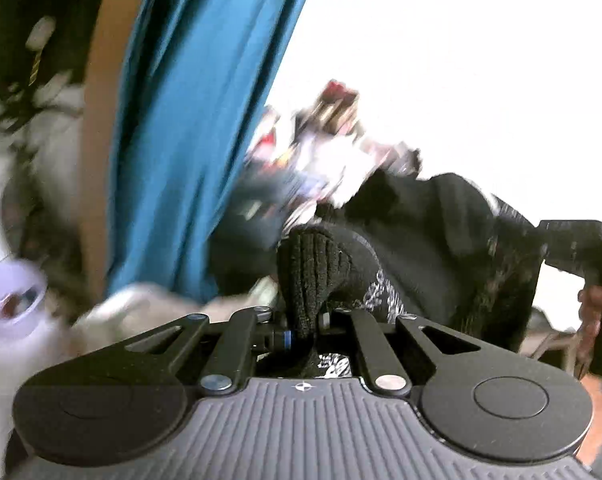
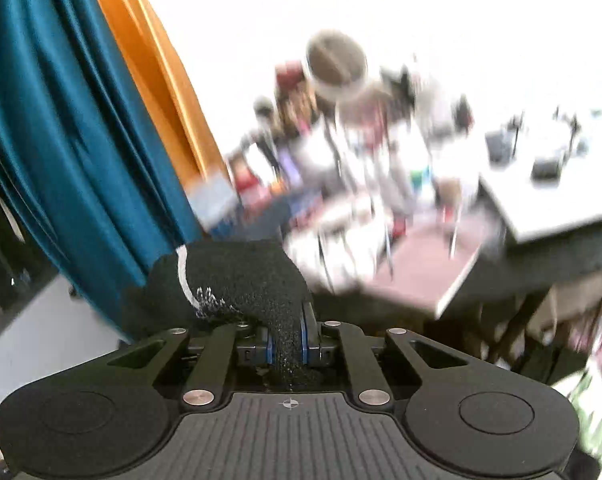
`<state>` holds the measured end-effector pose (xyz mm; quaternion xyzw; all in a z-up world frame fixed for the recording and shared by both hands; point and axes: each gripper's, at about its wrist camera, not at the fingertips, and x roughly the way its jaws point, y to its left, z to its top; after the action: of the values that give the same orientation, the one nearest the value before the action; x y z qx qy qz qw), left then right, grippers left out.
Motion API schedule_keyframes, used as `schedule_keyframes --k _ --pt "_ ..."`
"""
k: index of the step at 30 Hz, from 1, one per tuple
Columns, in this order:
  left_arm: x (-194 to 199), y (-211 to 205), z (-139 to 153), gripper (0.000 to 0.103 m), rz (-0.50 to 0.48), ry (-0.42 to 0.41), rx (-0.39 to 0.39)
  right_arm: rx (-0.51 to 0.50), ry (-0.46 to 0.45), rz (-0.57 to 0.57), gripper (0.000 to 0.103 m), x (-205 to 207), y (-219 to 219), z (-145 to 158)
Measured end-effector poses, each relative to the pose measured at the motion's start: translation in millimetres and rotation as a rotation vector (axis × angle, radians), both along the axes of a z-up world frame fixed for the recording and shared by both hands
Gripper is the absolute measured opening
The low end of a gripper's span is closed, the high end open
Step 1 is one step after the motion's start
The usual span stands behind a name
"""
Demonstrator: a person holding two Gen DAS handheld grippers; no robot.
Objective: Fold clothes
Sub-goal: 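Grasp the sweater with the left gripper while the right gripper lifts its edge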
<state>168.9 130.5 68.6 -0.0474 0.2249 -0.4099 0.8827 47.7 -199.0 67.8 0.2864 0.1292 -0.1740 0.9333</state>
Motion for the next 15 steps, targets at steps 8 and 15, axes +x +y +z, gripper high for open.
schedule_keyframes --k 8,15 --pt "-24 -22 88 0.009 -0.203 -0.265 -0.221 -0.208 -0.176 -0.234 0.01 -121 30 115" --pt "-65 -86 115 0.009 -0.351 -0.302 -0.314 -0.302 -0.145 -0.404 0.01 -232 33 154"
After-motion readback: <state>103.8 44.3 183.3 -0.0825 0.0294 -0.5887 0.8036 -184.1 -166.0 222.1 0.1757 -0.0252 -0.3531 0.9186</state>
